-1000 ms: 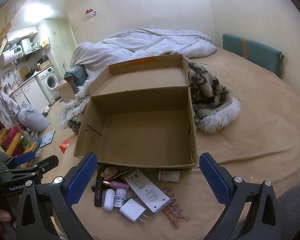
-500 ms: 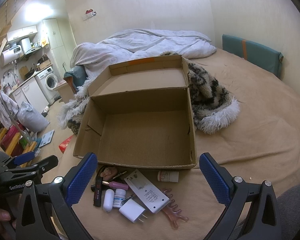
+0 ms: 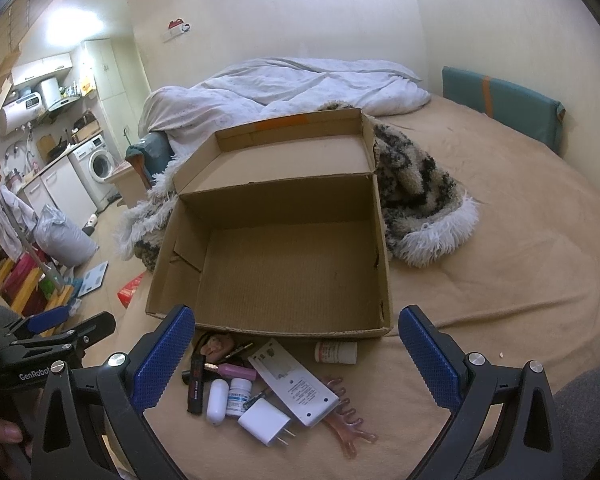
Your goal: Organize rigid objects
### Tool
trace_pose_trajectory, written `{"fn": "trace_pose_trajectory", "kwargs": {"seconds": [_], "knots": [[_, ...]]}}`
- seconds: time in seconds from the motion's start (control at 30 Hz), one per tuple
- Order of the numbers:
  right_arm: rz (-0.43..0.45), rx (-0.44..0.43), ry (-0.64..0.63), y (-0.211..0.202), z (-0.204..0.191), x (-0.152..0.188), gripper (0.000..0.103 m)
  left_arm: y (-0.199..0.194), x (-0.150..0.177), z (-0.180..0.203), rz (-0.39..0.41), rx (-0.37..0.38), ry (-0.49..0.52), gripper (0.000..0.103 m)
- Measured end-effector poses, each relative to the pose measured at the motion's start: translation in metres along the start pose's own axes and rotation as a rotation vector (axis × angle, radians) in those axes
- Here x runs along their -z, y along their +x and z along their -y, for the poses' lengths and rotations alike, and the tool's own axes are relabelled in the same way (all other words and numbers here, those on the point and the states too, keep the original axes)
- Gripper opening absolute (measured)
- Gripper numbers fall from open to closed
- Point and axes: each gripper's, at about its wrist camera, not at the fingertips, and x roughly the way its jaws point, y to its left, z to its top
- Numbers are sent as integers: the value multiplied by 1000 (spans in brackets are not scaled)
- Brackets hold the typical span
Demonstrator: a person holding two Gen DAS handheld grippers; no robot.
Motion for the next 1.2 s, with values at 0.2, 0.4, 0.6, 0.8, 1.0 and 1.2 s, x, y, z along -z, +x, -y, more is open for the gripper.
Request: {"fn": "trace_pose_trajectory", "kwargs": {"seconds": [0.2, 0.4, 0.6, 0.8, 1.0, 1.2], "knots": [[1, -1, 1, -1, 0, 0, 103, 0, 0, -1, -1, -1, 1, 103], [-5, -3, 3, 0, 0, 0, 103, 0, 0, -2, -8, 4, 1, 103], [-35, -29, 10, 5, -2, 1, 103, 0, -1, -1, -20, -3, 14, 103], [-122, -84, 41, 20, 10, -6, 103, 11, -7, -2, -72, -41, 30, 103], [-260, -99, 30, 47, 22, -13, 103, 35, -18, -11, -177, -43, 27, 103], [-443, -113, 59, 84, 30, -6, 103, 76, -14, -13, -364, 0, -6, 101]]}}
